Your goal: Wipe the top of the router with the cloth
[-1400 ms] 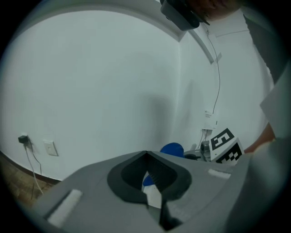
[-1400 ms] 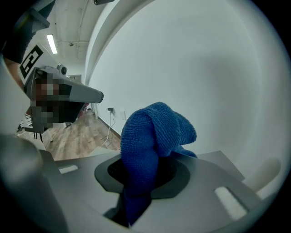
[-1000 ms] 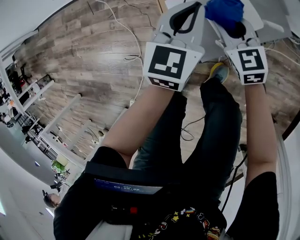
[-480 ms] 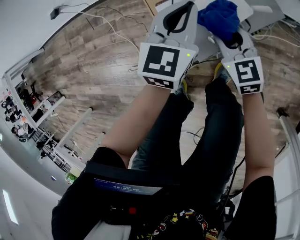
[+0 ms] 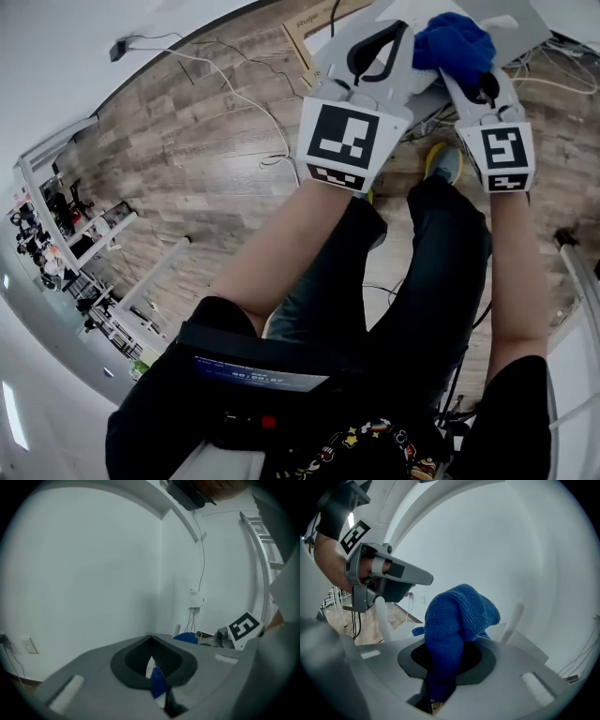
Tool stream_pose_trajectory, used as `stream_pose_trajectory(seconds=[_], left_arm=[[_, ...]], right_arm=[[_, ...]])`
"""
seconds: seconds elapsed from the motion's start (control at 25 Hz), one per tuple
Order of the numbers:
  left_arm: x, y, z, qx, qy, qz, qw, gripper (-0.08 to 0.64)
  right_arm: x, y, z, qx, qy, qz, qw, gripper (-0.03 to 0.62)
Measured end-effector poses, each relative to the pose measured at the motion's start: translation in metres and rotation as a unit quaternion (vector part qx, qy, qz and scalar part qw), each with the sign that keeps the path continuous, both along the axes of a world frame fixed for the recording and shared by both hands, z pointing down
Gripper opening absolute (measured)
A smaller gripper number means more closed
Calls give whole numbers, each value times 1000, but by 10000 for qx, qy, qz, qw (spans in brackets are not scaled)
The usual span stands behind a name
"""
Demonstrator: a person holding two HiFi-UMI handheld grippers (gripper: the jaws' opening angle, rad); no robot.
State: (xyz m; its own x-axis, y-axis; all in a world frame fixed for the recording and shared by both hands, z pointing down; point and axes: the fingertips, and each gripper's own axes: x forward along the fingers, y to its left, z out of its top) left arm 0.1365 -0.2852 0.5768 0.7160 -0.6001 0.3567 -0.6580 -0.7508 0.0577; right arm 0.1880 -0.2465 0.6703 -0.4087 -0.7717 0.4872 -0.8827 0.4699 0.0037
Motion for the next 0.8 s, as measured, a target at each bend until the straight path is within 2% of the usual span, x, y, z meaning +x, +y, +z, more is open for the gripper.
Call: stream_pose_trajectory(seconds=[0.2,0.4,0.56,0.8], left_arm=[[-14,-8,-9,-31,-39,-220,9997,0],[-28,0,-44,-162,-76,-332,9993,0],[-34,4,-106,-139,-28,-336,9993,0],[-45,22,-235,155,112,-280,9994,0]], right_arm=[[8,-26,-20,171,-7,172,9997,115],[2,-31,-72,267,-95,298,9992,115],[-3,-23,-137,338,-60,406,9986,115],[-13,14,-283,664,-326,726,9946,115]])
